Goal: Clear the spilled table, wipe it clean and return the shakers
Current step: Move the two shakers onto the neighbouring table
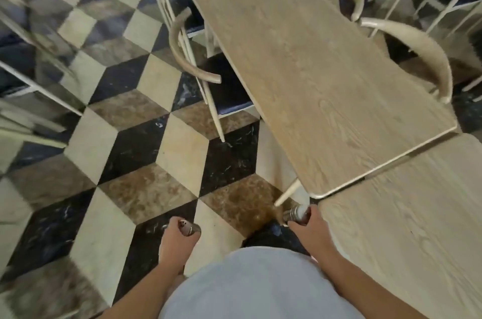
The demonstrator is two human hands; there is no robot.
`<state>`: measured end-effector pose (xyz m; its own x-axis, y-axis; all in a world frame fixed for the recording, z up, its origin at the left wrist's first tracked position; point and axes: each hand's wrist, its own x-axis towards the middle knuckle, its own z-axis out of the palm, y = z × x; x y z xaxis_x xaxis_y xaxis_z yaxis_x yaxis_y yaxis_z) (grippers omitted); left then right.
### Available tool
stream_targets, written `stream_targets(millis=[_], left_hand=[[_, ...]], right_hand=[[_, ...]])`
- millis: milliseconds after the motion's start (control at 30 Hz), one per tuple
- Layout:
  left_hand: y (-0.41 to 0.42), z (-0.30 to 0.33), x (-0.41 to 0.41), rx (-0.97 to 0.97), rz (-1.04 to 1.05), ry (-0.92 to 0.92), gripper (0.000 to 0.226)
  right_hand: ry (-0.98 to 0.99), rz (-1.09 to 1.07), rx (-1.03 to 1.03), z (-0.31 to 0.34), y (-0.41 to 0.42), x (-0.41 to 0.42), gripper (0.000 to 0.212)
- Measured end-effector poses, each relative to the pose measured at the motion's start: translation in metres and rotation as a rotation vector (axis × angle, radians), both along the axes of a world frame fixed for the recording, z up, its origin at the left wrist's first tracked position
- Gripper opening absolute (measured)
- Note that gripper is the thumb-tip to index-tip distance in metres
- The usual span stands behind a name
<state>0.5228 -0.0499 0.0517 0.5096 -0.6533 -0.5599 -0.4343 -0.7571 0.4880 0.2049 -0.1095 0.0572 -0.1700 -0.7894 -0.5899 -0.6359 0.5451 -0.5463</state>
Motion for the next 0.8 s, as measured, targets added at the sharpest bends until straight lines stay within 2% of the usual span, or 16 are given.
stream_targets(millis=[133,300,400,600,800], left_hand=[[-0.072,0.021,0.017,-0.144,0.068,-0.049,0.036],[-0.166,0.036,0.013,-0.205,-0.026,-0.049,0.061],[-0.233,0.033,0.009,-0.188,-0.110,0.019,0.062],[-0.368,0.018,0.010,-0.134,-0.483,0.067,0.057],[-0.478,0.025,0.009,-0.111,-0.860,0.119,0.056]], right_hand=[[-0.039,0.041,-0.037,0.007,-0.079,0.020,0.047],[-0.158,-0.026,-0.070,0.029,-0.155,0.037,0.047],[-0.158,-0.115,-0.079,0.031,-0.190,0.047,0.047],[-0.078,-0.397,-0.006,0.016,-0.230,0.075,0.043],[-0.071,-0.687,0.057,0.017,-0.252,0.105,0.052]])
